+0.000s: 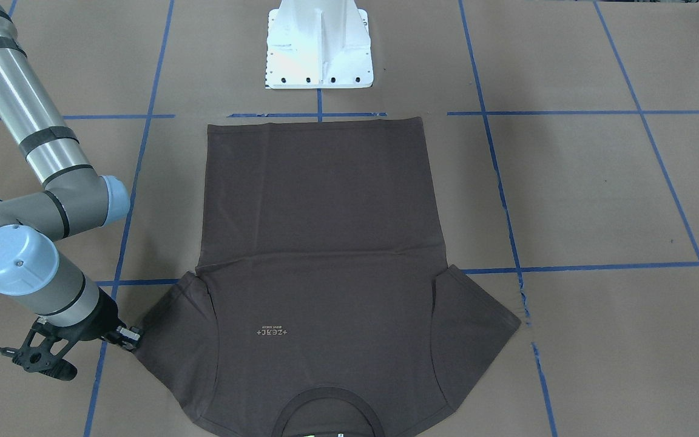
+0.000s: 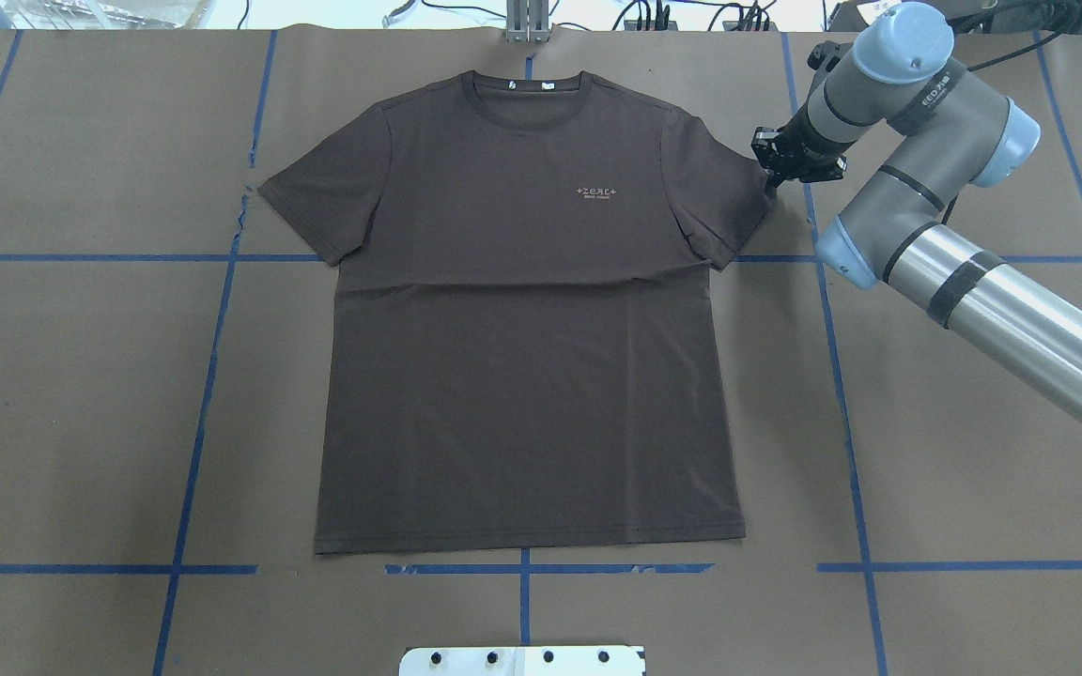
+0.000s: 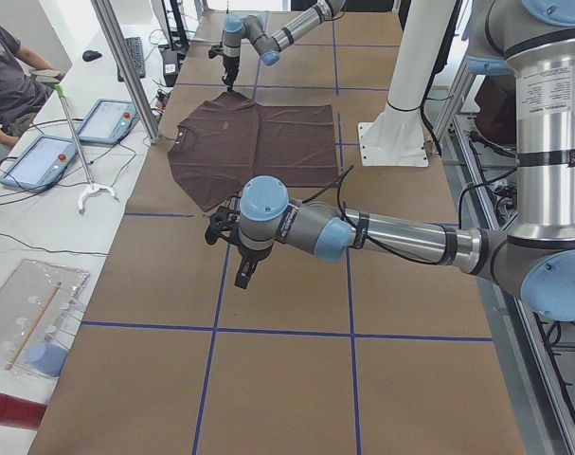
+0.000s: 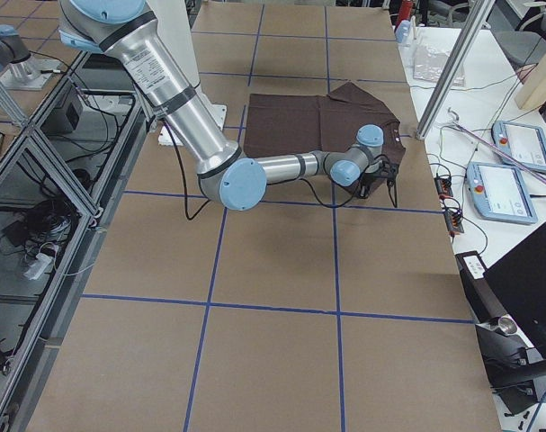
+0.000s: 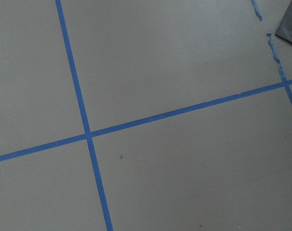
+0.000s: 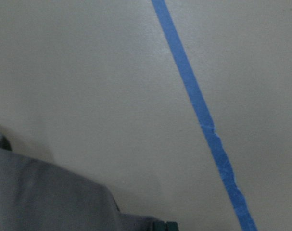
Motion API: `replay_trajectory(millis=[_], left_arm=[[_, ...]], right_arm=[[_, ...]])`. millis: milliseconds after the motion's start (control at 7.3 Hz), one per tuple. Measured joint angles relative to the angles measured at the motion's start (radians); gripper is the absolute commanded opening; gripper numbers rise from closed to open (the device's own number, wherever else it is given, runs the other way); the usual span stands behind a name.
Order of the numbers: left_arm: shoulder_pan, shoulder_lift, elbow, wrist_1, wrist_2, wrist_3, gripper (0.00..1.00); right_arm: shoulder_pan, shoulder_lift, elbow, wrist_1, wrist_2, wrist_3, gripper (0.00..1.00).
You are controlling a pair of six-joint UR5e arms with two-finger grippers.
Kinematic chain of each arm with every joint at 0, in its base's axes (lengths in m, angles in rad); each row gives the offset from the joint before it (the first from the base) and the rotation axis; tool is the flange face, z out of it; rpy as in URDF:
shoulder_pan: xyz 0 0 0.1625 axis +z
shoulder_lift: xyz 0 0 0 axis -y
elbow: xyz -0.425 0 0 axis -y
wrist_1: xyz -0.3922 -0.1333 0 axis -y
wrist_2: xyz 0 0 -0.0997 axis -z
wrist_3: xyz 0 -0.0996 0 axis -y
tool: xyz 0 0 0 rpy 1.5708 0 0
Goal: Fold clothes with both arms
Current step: 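Move the right gripper over the sleeve nearest it, then grasp the sleeve with the right gripper and fold it toward the shirt center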
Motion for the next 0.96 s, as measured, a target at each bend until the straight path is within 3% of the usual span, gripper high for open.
replay_trajectory(millis=[411, 959], left_arm=[[0.0, 0.0, -0.002, 0.001, -0.003, -0.001, 1.0], [-0.004, 0.005, -0.009, 0.003, -0.002, -0.002, 1.0]], right_arm=[[-0.029, 0.059, 0.058, -0.01, -0.004, 0.138, 0.0], [-0.148, 0.214, 0.006, -0.067, -0.161, 0.258, 0.0]])
